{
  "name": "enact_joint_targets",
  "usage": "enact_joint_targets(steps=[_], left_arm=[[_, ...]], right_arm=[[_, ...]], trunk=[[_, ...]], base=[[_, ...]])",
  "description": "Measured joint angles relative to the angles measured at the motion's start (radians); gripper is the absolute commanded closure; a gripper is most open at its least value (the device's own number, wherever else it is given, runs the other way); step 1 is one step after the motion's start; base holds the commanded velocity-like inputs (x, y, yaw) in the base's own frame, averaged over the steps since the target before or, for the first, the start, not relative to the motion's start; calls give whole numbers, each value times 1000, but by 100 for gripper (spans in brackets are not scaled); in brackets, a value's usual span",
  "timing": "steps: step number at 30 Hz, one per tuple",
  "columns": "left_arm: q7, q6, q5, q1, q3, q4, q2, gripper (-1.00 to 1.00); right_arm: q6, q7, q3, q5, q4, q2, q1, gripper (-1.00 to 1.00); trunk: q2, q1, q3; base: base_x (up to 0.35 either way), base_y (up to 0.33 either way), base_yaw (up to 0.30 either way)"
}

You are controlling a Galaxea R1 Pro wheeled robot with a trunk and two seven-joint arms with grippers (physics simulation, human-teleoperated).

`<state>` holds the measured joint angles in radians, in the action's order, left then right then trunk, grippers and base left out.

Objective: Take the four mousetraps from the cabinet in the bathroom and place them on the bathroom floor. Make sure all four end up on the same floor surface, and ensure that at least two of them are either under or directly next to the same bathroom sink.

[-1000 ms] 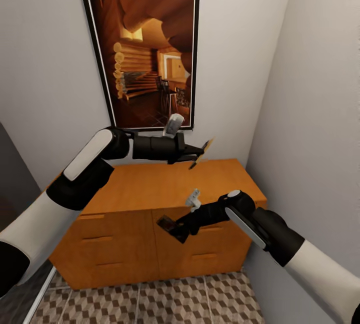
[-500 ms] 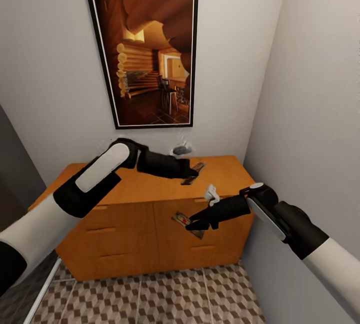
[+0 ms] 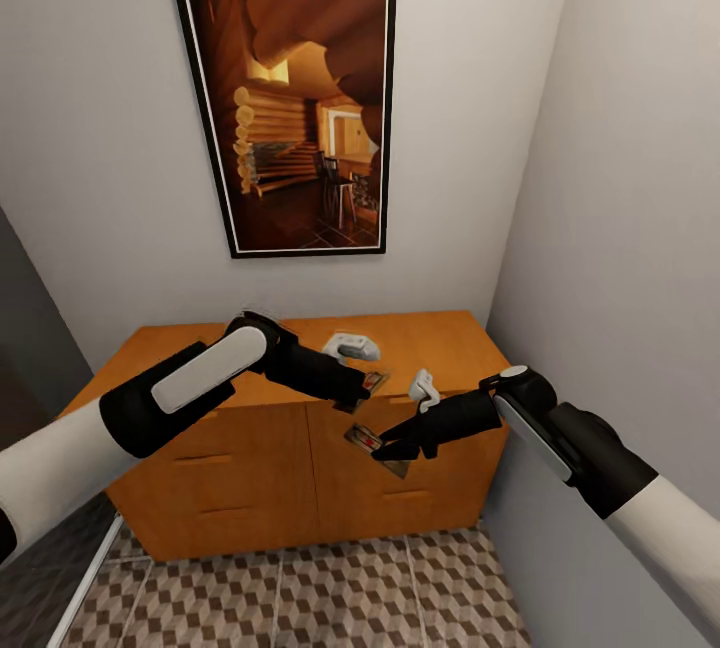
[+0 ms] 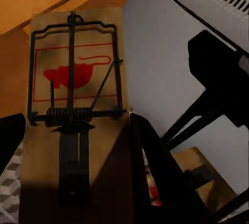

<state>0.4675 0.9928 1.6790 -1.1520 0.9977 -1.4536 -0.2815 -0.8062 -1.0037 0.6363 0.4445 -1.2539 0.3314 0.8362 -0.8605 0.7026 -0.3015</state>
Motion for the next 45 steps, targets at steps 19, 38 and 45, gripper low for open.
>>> enact_joint_targets(steps=[19,38,45], left_arm=[[0,0,0,-1,51,-7,-13,100],[0,4,-5,-1,35,-8,-71,100],[-1,1,4,2,92,-6,-135,100]], right_arm=[[0,1,-2,0,16,-1,0,100],[3,-1,-3,-11,46,20,0,100],[3,0,-34,-12,44,44,0,100]], trunk=[[0,0,0],[0,0,0],[0,1,0]], base=[[0,0,0],[-5,0,0],[-243,0,0]])
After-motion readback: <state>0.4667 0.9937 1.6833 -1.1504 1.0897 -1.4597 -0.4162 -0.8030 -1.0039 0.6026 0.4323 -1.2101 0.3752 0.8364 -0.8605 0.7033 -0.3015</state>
